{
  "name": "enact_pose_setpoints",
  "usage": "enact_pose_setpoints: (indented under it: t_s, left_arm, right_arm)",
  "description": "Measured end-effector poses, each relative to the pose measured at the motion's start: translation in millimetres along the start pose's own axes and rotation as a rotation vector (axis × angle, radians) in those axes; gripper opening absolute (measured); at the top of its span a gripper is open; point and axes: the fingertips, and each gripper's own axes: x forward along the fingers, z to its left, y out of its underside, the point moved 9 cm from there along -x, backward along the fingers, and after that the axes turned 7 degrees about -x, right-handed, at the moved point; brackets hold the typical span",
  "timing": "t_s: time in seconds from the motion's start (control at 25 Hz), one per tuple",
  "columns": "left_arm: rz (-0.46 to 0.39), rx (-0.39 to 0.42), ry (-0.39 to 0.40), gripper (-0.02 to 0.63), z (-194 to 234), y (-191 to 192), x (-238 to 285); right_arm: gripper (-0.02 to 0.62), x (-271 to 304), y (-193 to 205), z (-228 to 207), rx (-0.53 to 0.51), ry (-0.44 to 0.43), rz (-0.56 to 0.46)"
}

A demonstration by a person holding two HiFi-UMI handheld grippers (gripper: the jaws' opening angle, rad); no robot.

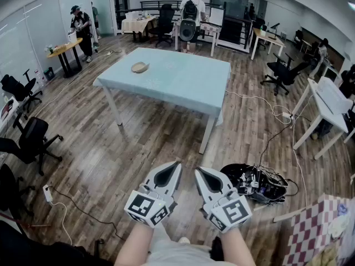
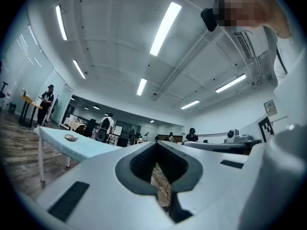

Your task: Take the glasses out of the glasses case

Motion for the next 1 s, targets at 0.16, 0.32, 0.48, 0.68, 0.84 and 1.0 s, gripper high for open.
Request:
enact_pose_setpoints:
  t_s: [0.16, 0.32, 0.48, 0.68, 0.84, 1.0]
  left_arm:
    - [0.000, -0.004, 0.001, 0.009, 0, 0, -1]
    - [0.004, -0.006, -0.003, 0.009, 4, 0, 2]
    - [0.001, 0.000, 0.002, 0.009, 11, -5, 4]
    - [-0.003, 0.009, 0.006, 0.009, 26, -11, 7]
    - [-0.001, 0.009, 0.012, 0.009, 37, -15, 12]
    - [-0.007, 0.015, 0.017, 0.009, 51, -18, 18]
  right_arm:
    - [0.006, -5, -1, 1, -0.009, 0.012, -0.006]
    - [0.006, -5, -2, -1, -0.026, 0.009, -0.007]
    - [0.008, 3, -5, 1, -0.075, 0.019, -0.007]
    - [0.008, 23, -4, 5, -0.079, 0.009, -0.005]
    - [0.008, 37, -4, 2, -0.075, 0.017, -0.006]
    - [0.008, 52, -2, -3, -0.071, 0.025, -0.007]
